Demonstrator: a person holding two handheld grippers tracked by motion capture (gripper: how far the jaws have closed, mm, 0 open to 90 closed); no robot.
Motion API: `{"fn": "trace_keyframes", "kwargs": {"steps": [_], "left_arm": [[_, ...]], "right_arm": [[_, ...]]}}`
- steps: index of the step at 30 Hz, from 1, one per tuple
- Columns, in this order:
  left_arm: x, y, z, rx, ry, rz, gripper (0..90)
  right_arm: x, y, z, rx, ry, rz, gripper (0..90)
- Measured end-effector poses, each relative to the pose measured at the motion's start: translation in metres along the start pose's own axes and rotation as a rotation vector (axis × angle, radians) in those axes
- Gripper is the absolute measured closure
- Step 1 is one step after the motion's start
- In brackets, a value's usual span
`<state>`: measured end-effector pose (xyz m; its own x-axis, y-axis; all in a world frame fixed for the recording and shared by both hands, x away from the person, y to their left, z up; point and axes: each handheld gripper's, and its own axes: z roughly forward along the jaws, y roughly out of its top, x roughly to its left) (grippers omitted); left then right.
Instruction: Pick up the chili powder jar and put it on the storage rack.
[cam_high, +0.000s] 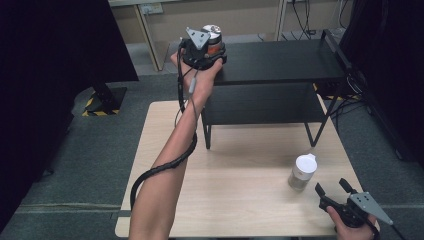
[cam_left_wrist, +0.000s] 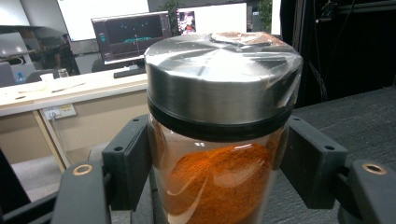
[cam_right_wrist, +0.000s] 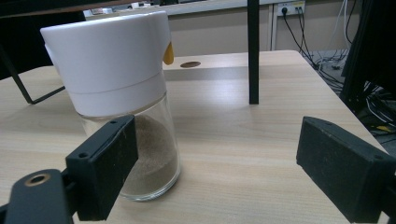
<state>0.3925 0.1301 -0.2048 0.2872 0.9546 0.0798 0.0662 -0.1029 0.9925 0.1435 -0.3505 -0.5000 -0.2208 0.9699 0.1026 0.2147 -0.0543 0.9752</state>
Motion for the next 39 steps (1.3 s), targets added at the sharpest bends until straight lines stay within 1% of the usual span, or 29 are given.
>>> {"fn": "trace_keyframes", "kwargs": {"steps": [4,8,12,16,21,22,26,31,33,35,37,39], "left_arm": [[0.0,-0.001,0.001,0.004,0.0,-0.006,30.5],[0.003,-0.003,0.003,-0.002,-0.004,-0.035,30.3],[0.005,-0.004,0.004,-0.003,-0.006,-0.044,30.3],[0.006,-0.005,0.005,-0.004,-0.01,-0.043,30.2],[0.009,-0.006,0.006,-0.001,-0.01,-0.078,30.1],[0.009,-0.006,0.006,0.004,-0.008,-0.076,30.0],[0.013,-0.004,0.005,0.012,-0.019,-0.09,29.9],[0.011,-0.005,0.005,0.009,-0.012,-0.095,29.6],[0.01,-0.006,0.005,0.008,-0.005,-0.101,27.1],[0.009,-0.005,0.005,0.007,0.002,-0.105,22.5],[0.009,-0.006,0.005,0.004,0.002,-0.105,18.9],[0.008,-0.005,0.003,0.001,0.005,-0.097,17.2]], "right_arm": [[0.0,0.0,0.0,0.001,0.0,-0.003,13.0],[0.0,0.001,0.001,0.005,0.001,0.0,12.9],[0.0,0.001,0.001,0.006,0.001,-0.004,12.9],[0.0,0.001,0.001,0.007,0.001,-0.004,12.9],[0.0,0.001,0.001,0.008,0.002,-0.004,12.9],[0.0,0.001,0.001,0.007,0.002,-0.004,12.9],[0.0,0.002,0.001,0.01,0.002,-0.004,12.9],[0.001,0.001,0.001,0.008,0.0,-0.005,12.8],[0.0,0.001,0.001,0.008,0.001,-0.005,12.8],[0.0,0.002,0.001,0.009,0.001,-0.005,12.8],[0.0,0.002,0.001,0.01,0.001,-0.006,12.7],[0.0,0.002,0.001,0.01,0.001,-0.006,12.7]]}}
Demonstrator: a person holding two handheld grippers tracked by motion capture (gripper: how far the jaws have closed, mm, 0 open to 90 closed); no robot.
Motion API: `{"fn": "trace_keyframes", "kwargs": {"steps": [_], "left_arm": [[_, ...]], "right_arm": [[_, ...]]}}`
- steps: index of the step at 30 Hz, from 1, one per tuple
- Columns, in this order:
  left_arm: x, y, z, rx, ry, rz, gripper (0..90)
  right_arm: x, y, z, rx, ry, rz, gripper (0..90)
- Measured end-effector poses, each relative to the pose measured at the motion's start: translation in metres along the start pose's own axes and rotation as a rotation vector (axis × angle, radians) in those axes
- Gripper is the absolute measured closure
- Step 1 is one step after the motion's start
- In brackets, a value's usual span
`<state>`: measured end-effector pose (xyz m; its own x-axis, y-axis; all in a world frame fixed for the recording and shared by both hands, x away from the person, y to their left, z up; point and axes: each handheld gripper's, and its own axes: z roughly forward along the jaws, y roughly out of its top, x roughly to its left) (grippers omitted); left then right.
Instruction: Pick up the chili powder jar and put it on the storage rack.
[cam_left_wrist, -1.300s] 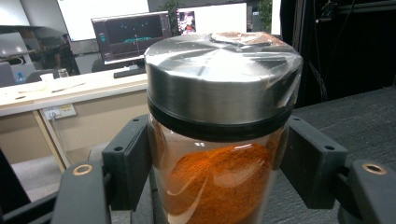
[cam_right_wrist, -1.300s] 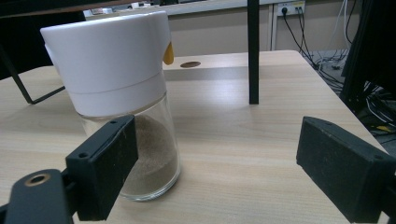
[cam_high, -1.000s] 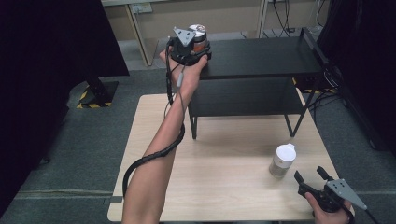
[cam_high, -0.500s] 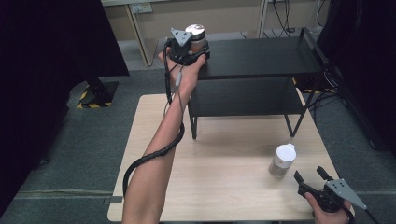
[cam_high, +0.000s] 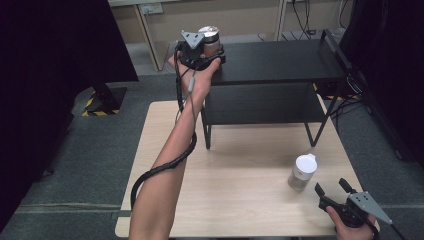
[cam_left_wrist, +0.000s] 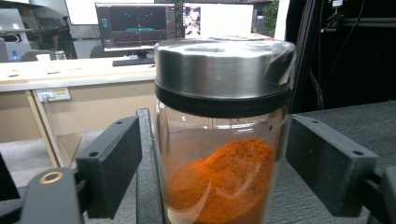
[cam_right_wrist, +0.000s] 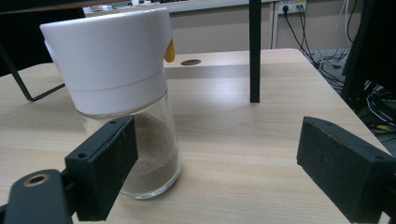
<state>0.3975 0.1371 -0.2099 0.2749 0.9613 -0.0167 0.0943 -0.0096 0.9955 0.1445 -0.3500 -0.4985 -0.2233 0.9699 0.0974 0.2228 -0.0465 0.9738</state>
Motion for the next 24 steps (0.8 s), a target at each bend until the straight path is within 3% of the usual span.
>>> {"fn": "trace_keyframes", "kwargs": {"steps": [9,24], "left_arm": [[-0.002,-0.003,-0.011,-0.025,0.016,0.021,14.1],[0.003,-0.015,-0.035,-0.069,-0.005,0.049,13.3]], "right_arm": [[0.001,0.0,0.0,0.001,-0.002,-0.003,12.5],[0.001,0.001,0.0,0.004,-0.002,-0.005,12.2]]}}
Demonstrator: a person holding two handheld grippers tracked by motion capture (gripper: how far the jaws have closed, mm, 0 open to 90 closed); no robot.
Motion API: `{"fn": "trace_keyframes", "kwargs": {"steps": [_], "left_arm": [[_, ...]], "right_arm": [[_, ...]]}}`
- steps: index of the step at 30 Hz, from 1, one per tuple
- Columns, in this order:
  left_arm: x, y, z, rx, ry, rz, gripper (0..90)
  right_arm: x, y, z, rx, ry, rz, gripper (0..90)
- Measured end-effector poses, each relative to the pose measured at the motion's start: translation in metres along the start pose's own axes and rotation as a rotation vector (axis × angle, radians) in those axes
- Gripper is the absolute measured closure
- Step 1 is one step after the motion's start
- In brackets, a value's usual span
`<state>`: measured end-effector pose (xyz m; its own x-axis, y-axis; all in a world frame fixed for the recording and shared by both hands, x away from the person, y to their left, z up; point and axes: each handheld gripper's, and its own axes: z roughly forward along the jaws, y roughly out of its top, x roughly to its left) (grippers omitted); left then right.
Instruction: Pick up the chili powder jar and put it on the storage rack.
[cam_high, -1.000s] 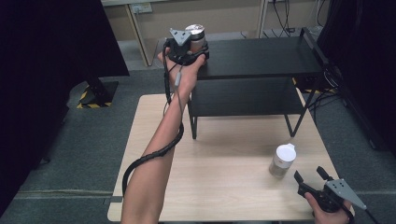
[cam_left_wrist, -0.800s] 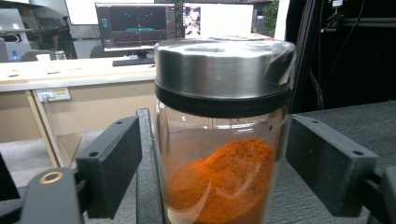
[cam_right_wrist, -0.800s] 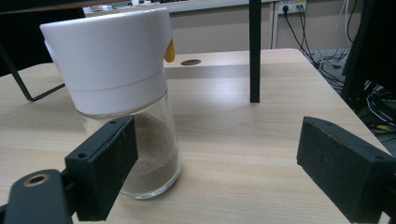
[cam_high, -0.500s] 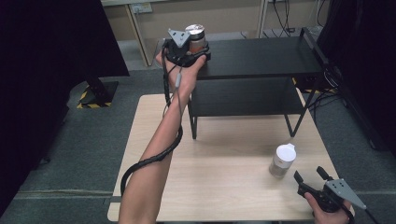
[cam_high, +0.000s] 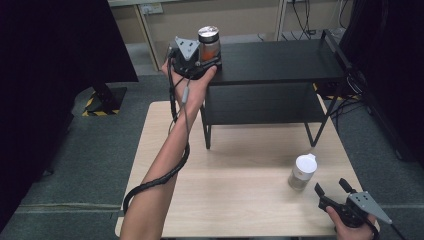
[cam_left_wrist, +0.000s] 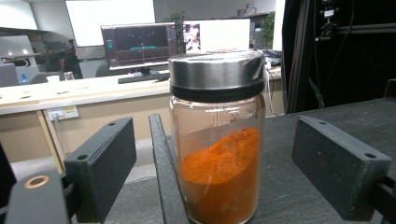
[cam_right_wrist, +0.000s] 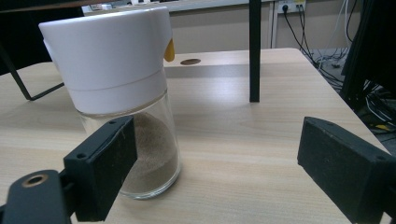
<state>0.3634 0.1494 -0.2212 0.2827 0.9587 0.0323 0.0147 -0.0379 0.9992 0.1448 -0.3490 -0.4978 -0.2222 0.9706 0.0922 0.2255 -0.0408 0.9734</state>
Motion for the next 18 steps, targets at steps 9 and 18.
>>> {"fn": "trace_keyframes", "kwargs": {"steps": [9,18], "left_arm": [[-0.001,-0.008,-0.015,-0.033,-0.03,0.006,13.3],[-0.006,-0.021,-0.029,-0.064,-0.057,0.011,13.3]], "right_arm": [[0.001,0.0,0.0,0.0,-0.001,-0.002,12.2],[0.0,0.0,0.0,0.003,-0.001,-0.002,11.9]]}}
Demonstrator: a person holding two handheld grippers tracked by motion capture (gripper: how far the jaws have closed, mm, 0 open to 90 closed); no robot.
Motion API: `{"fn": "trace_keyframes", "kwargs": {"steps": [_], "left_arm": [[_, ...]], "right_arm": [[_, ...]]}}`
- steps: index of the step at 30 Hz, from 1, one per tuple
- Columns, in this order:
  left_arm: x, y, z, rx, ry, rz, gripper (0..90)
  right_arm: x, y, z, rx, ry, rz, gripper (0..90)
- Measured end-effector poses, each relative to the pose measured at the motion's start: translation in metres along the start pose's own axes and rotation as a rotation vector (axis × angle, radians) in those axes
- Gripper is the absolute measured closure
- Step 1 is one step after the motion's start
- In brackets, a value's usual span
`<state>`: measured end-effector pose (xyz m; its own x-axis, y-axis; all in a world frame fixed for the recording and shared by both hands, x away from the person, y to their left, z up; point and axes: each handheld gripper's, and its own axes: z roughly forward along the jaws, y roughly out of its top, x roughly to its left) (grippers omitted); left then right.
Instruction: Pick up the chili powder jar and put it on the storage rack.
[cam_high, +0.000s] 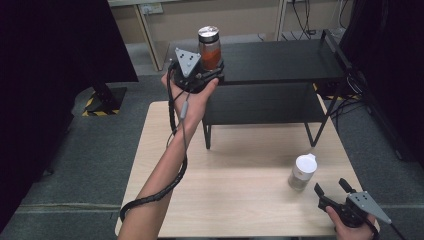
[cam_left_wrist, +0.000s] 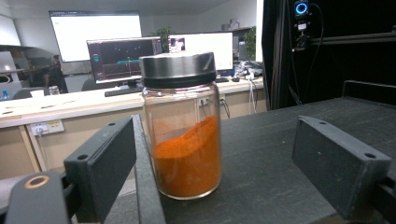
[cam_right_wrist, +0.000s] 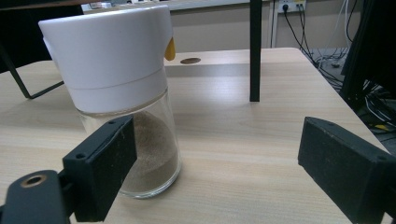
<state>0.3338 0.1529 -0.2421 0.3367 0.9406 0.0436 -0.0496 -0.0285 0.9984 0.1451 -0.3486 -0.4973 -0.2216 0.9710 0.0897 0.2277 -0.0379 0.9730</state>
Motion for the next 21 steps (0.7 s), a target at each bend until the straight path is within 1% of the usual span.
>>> {"fn": "trace_keyframes", "kwargs": {"steps": [4,6,10,13,21], "left_arm": [[-0.003,-0.005,-0.006,-0.019,-0.006,0.002,13.3],[-0.004,-0.008,-0.01,-0.025,-0.006,0.012,13.3],[-0.005,-0.014,-0.017,-0.04,-0.022,0.013,13.2],[-0.004,-0.019,-0.023,-0.049,-0.039,0.01,13.2],[-0.002,-0.035,-0.036,-0.062,-0.058,-0.007,13.3]], "right_arm": [[0.0,0.0,0.0,0.0,0.0,-0.002,11.9],[0.0,0.0,0.0,0.001,0.0,-0.002,11.9],[0.0,0.0,0.0,0.002,0.0,-0.003,11.9],[0.0,0.0,0.0,0.001,0.0,-0.003,11.9],[0.0,0.0,0.0,0.002,0.0,-0.003,11.9]]}}
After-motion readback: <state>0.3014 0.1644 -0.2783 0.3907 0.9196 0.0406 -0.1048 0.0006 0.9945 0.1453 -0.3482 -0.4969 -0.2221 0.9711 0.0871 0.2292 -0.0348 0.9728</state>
